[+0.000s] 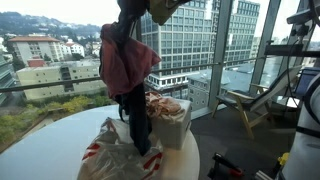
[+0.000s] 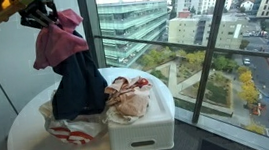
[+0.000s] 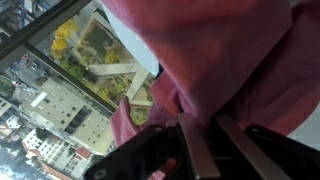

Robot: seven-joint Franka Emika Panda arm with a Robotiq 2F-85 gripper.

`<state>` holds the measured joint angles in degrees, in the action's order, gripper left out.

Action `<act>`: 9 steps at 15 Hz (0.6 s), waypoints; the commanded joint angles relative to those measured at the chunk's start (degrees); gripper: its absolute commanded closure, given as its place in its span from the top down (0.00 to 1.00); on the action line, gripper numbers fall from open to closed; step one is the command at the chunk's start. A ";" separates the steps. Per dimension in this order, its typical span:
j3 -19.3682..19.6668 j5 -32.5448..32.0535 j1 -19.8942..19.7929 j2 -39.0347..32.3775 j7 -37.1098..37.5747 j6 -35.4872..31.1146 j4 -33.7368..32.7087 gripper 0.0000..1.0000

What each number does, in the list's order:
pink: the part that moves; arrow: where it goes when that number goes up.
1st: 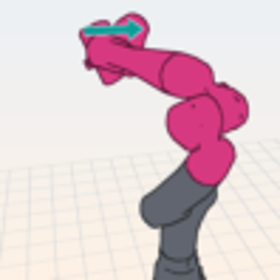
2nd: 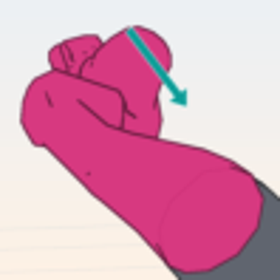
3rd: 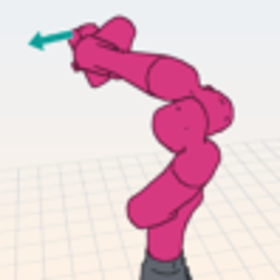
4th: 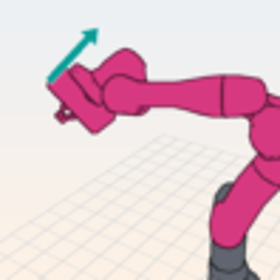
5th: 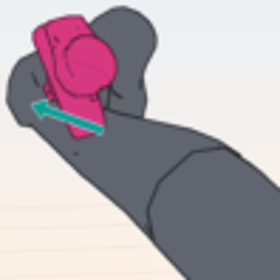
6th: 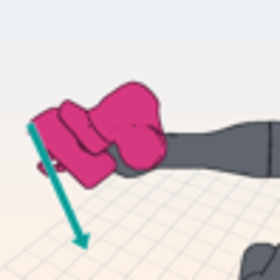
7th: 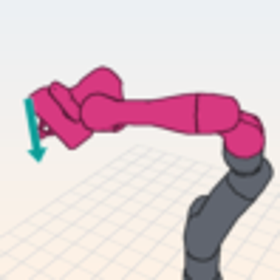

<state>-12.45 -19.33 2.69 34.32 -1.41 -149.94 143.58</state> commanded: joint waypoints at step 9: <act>11.56 19.32 20.90 2.94 -18.28 -1.18 5.28 0.04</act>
<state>-4.43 -4.32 19.34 34.18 -13.69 -149.96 147.24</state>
